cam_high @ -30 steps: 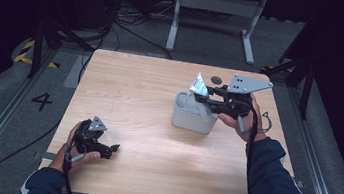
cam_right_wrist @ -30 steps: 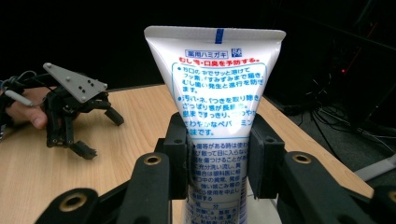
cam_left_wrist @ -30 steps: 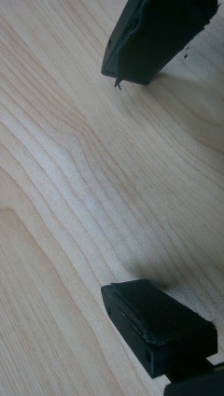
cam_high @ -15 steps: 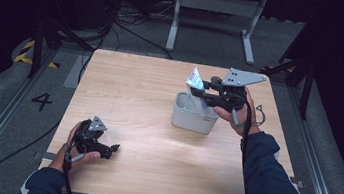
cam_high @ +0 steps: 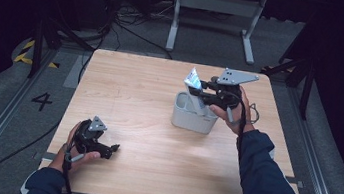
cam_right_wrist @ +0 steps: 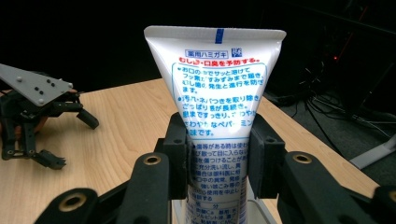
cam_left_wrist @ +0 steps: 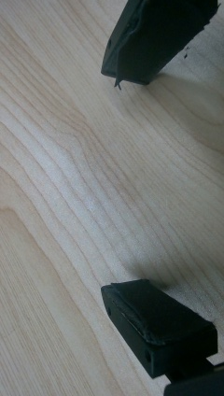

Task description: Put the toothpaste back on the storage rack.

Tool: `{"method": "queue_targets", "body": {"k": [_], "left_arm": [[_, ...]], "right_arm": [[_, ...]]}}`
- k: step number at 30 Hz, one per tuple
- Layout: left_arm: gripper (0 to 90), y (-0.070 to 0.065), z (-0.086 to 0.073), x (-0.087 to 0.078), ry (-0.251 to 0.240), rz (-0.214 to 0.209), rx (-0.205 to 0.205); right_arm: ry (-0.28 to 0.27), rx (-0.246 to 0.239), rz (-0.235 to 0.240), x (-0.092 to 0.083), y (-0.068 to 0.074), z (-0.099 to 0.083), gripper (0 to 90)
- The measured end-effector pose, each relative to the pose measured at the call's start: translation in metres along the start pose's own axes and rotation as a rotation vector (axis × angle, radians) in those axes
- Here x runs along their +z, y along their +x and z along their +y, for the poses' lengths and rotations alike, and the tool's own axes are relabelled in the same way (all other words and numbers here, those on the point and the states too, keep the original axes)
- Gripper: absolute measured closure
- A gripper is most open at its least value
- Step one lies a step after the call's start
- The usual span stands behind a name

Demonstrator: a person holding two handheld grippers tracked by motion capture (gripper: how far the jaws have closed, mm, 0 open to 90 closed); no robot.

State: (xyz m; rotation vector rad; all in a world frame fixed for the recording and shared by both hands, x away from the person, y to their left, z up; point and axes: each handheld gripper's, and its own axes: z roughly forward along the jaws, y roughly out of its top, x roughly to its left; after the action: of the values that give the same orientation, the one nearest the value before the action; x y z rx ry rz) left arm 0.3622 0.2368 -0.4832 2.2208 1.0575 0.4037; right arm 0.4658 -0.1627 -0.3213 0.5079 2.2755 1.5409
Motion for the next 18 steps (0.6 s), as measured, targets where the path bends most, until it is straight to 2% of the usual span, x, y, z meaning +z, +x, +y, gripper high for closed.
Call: {"method": "queue_targets", "body": {"k": [10, 18], "left_arm": [[0.5, 0.0, 0.0, 0.0, 0.004, -0.002, 0.001], [0.5, 0.0, 0.0, 0.0, 0.004, -0.002, 0.001]], "right_arm": [[-0.006, 0.008, -0.014, 0.006, -0.006, -0.004, 65.9], [-0.009, 0.019, -0.047, 0.012, -0.014, -0.01, 65.7]]}}
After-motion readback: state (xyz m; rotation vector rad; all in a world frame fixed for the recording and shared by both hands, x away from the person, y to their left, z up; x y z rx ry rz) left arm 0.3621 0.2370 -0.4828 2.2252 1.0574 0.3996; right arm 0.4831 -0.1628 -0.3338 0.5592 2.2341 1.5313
